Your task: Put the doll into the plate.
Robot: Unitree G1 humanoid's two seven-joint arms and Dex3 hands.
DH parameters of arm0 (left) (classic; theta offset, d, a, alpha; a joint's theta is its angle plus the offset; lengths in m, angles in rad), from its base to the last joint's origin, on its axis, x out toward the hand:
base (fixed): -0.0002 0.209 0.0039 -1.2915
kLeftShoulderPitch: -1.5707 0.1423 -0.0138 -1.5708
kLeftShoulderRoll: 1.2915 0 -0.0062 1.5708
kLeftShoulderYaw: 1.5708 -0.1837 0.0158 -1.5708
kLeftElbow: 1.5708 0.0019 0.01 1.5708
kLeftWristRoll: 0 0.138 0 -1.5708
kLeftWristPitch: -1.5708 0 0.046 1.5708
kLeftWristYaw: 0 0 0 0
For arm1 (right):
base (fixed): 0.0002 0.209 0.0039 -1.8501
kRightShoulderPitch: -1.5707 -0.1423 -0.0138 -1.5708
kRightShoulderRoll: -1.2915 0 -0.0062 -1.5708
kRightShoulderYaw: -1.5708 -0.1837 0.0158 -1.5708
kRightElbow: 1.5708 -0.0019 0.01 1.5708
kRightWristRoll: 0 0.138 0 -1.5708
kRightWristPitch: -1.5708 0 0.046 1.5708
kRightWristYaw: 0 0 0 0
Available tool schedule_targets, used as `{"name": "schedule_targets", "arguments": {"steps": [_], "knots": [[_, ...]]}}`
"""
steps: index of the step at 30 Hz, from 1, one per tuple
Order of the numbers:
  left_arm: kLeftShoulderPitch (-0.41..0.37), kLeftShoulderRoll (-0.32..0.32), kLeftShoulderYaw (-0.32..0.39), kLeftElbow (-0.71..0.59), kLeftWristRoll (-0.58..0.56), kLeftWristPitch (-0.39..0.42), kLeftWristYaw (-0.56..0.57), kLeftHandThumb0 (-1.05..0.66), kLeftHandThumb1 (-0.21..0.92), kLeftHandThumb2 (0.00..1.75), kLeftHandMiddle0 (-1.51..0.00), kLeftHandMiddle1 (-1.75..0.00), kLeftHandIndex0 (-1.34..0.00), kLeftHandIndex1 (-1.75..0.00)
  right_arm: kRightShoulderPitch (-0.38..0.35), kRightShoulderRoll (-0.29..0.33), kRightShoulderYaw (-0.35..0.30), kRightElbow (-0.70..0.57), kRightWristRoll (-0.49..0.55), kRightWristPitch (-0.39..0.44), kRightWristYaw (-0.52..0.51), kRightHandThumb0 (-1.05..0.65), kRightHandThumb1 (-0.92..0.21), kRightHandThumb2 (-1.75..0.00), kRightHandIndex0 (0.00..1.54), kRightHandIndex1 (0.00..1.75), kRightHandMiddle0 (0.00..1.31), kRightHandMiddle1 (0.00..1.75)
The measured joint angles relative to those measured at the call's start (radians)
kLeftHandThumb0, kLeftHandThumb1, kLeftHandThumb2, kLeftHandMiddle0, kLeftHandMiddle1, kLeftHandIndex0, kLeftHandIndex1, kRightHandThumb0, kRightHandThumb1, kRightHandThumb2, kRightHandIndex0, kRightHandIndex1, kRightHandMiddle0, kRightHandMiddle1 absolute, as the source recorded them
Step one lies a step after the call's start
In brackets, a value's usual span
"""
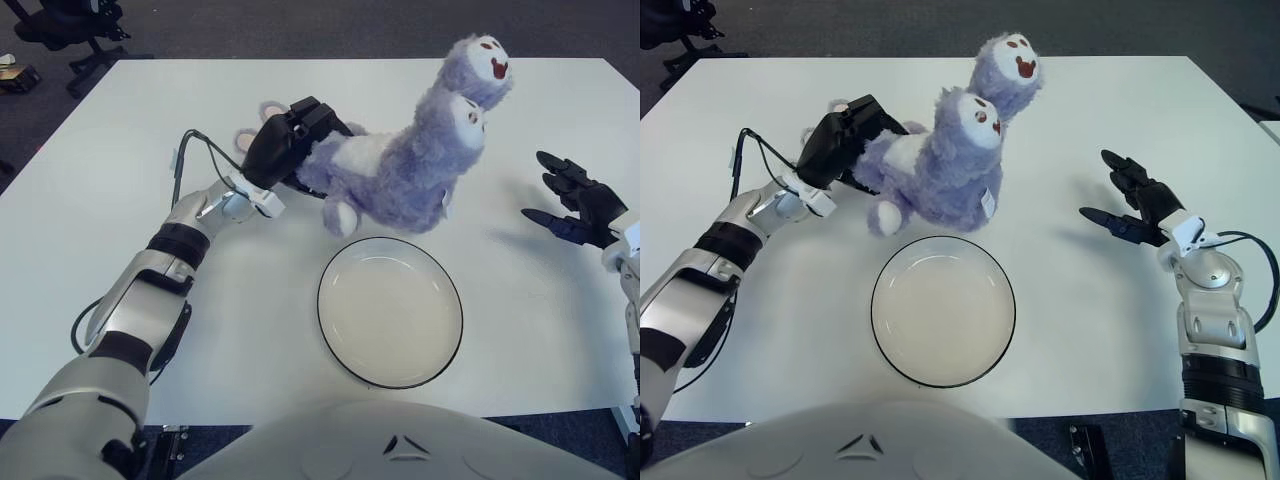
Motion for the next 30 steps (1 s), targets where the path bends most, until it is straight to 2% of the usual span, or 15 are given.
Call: {"name": "schedule_targets", "arguments": {"steps": [6,14,22,30], "knots": [[0.023,0.002,0.027,-0.047,0.054,-0.021,0.017,0.03,0.66,0.54,-0.9,-1.75,-0.67,-1.75,-0.002,0.0,0.003,0.0,0.0,0.004,-0.002,-0.7,-0.92,-0.21,0.18,0.01,0.19,0.02],[0.019,0.001,0.031,-0.012,0.05,-0.169,0.015,0.02,0.69,0.49,-0.89,-1.75,-0.68,-1.75,-0.008,0.0,0.007,0.001,-0.004,0.01,-0.007,-0.71,-0.92,-0.22,0.19,0.01,0.2,0.02],[0.016,0.001,0.004,0.025,-0.028,-0.281,-0.097,0.02,0.73,0.47,-0.82,-1.75,-0.68,-1.75,-0.011,0.0,0.008,0.003,-0.005,0.012,-0.008,-0.72,-0.92,-0.23,0.2,0.01,0.22,0.03],[0.012,0.002,-0.017,0.052,-0.131,-0.314,-0.23,0.03,0.75,0.46,-0.8,-1.75,-0.66,-1.75,-0.012,0.0,0.008,0.008,-0.005,0.012,-0.009,-0.72,-0.92,-0.23,0.21,0.01,0.23,0.03]]}}
